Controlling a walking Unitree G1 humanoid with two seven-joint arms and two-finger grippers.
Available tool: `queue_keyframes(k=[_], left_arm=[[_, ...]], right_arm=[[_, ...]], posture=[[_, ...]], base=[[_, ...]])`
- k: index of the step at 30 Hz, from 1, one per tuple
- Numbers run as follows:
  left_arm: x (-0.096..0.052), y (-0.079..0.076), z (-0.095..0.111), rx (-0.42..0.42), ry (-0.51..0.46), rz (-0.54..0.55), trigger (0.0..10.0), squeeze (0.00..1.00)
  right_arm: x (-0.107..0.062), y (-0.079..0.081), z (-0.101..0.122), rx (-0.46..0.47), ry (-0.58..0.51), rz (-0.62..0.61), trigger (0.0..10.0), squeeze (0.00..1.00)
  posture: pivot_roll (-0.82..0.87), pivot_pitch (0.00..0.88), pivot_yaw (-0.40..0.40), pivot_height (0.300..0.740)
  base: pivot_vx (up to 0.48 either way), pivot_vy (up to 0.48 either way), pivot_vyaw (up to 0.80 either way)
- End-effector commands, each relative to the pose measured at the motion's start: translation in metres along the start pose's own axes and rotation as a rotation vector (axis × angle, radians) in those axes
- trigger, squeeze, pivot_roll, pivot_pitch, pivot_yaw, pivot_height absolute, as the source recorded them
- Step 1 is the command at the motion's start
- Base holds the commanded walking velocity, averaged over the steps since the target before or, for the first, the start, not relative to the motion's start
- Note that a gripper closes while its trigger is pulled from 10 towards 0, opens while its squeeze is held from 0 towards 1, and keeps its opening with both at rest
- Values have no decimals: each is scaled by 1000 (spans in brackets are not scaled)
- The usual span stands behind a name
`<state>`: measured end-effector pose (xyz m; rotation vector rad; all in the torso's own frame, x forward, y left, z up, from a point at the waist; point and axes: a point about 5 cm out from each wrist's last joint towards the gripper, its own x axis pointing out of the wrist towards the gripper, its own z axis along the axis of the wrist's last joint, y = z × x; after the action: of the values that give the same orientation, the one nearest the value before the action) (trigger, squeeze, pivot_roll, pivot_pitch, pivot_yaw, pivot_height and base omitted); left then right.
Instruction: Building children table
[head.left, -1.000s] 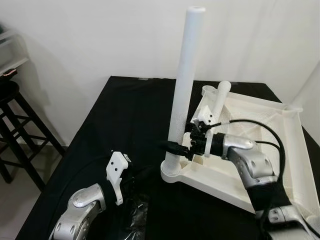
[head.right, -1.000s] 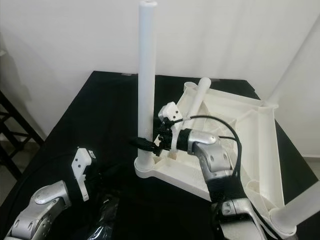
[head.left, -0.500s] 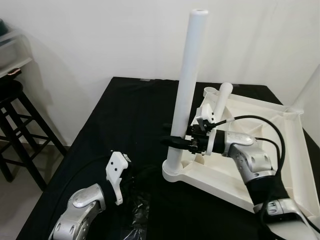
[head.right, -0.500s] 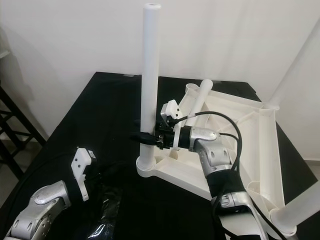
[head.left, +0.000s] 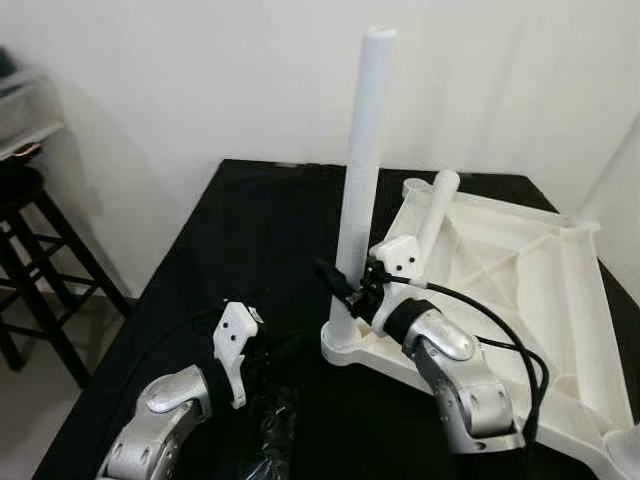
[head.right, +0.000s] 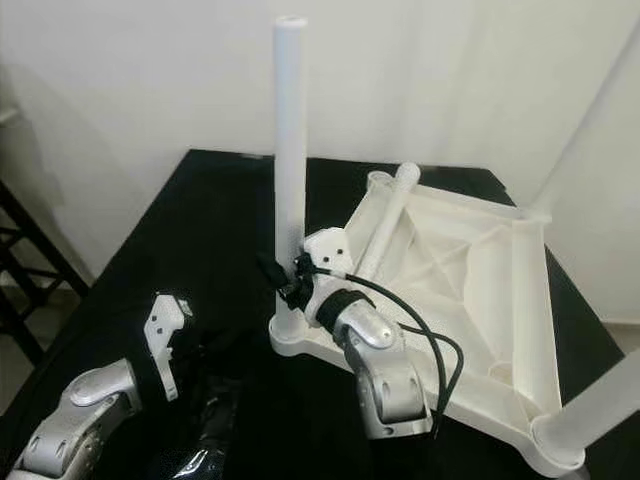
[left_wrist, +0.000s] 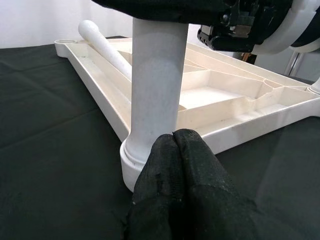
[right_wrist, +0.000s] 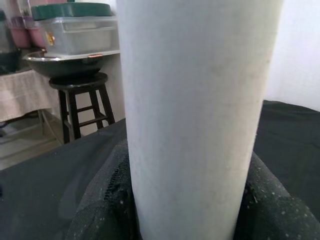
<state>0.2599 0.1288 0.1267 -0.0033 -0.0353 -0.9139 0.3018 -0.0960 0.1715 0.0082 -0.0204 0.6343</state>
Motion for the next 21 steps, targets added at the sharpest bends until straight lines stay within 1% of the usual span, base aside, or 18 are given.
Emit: queue_keyframes(k=[1,2,3,4,5,6,7,9,11,13,14,15,16,17,18,19,20,21], left_arm=[[-1,2,-3,-12,18,10,10000,0],[-1,2,-3,-12,20,4,10000,0],[-1,2,-3,-12,20,4,10000,0],[-1,2,-3,-13,24,-4,10000,0],[0,1,-3,-16,25,-10,10000,0],[0,1,-3,-16,25,-10,10000,0],[1,1,-3,-18,26,-13,10000,0],[2,0,-4,-19,23,-11,10000,0],[2,0,-4,-18,22,-8,10000,0],[2,0,-4,-18,22,-8,10000,0],[3,0,-4,-17,22,-7,10000,0],[3,0,-4,-17,22,-7,10000,0],[3,0,-5,-17,23,-7,10000,0],[3,0,-5,-17,23,-7,10000,0],[3,0,-5,-17,24,-8,10000,0],[3,0,-5,-17,24,-8,10000,0],[3,-1,-6,-18,26,-10,10000,0],[3,-1,-6,-18,26,-10,10000,0]], right_arm=[[-9,-7,-38,80,171,-39,0,0],[-9,-9,-34,113,152,-27,7922,0],[-9,-9,-34,113,152,-27,7922,0],[-9,-10,-30,124,136,6,10000,1000],[-7,-10,-24,102,127,90,10000,1000],[-7,-10,-24,102,127,90,10000,1000],[-8,-8,-20,84,127,131,10000,1000],[-2,-11,-5,8,72,253,10000,1000],[4,-15,11,-30,26,364,10000,1000],[4,-15,11,-30,26,364,10000,1000],[7,-17,17,-51,20,432,10000,1000],[10,-19,22,-77,25,517,10000,376],[12,-22,25,-94,37,579,10000,0],[12,-22,25,-94,37,579,10000,0],[14,-25,28,-118,51,645,10000,0],[14,-25,28,-118,51,645,10000,0],[17,-31,32,-109,69,726,10000,0],[17,-31,32,-109,69,726,10000,0]], posture=[[-78,39,-33,740],[-79,38,-27,740],[-79,38,-27,740],[-80,37,-26,740],[-78,35,-27,740],[-78,35,-27,740],[-76,35,-28,740],[-72,29,-32,740],[-63,24,-39,740],[-63,24,-39,740],[-63,24,-39,740],[-63,20,-39,740],[-64,18,-38,740],[-64,18,-38,740],[-58,13,-41,740],[-58,13,-41,740],[-45,7,-43,740],[-45,7,-43,740]], base=[[0,0,0],[0,0,0],[0,0,0],[0,0,0],[0,0,0],[0,0,0],[0,0,0],[0,0,0],[0,0,0],[0,0,0],[0,0,0],[0,0,0],[0,0,0],[0,0,0],[0,0,0],[0,0,0],[0,0,0],[0,0,0]])
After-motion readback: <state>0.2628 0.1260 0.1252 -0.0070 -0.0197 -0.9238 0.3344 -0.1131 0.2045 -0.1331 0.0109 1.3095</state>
